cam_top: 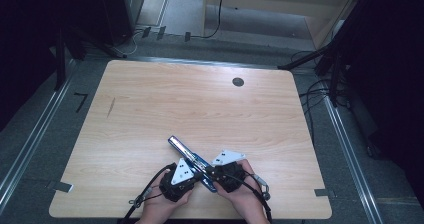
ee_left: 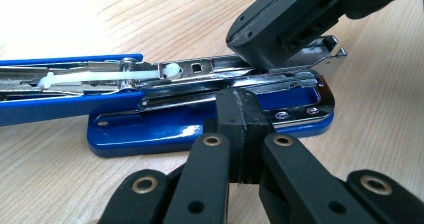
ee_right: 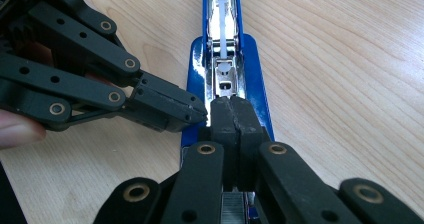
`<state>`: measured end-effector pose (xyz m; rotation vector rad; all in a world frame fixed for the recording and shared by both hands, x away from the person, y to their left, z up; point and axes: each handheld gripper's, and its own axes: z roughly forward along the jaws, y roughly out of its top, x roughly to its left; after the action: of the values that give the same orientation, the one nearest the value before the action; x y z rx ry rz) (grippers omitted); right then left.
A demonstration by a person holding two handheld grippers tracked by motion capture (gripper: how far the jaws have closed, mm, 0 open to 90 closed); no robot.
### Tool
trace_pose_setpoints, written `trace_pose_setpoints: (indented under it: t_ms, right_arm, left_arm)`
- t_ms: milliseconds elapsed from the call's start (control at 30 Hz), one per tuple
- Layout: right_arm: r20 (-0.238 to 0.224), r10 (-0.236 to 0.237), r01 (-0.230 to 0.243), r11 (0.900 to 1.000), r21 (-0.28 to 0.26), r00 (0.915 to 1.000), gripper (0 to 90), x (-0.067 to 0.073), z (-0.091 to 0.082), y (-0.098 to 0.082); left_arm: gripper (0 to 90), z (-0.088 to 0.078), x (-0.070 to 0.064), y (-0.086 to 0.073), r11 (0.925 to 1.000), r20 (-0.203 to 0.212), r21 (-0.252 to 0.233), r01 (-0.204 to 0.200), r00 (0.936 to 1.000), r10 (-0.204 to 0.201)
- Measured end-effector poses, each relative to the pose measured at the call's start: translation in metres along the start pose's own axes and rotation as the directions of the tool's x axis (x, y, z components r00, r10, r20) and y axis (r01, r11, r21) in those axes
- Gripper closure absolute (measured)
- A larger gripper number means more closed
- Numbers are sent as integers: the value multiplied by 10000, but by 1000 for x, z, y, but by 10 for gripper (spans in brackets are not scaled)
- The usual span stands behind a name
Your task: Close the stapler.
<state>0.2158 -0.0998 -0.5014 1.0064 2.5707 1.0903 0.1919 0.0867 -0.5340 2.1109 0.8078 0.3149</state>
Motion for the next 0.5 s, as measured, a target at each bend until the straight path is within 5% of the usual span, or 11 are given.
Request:
trace_pose_setpoints:
  t_ms: [500]
  right_arm:
    - [-66, 141, -143, 9994, -323, 9999, 900, 0, -2, 2]
  left_arm:
    - [900, 0, -2, 0, 9998, -132, -35, -195, 9997, 195]
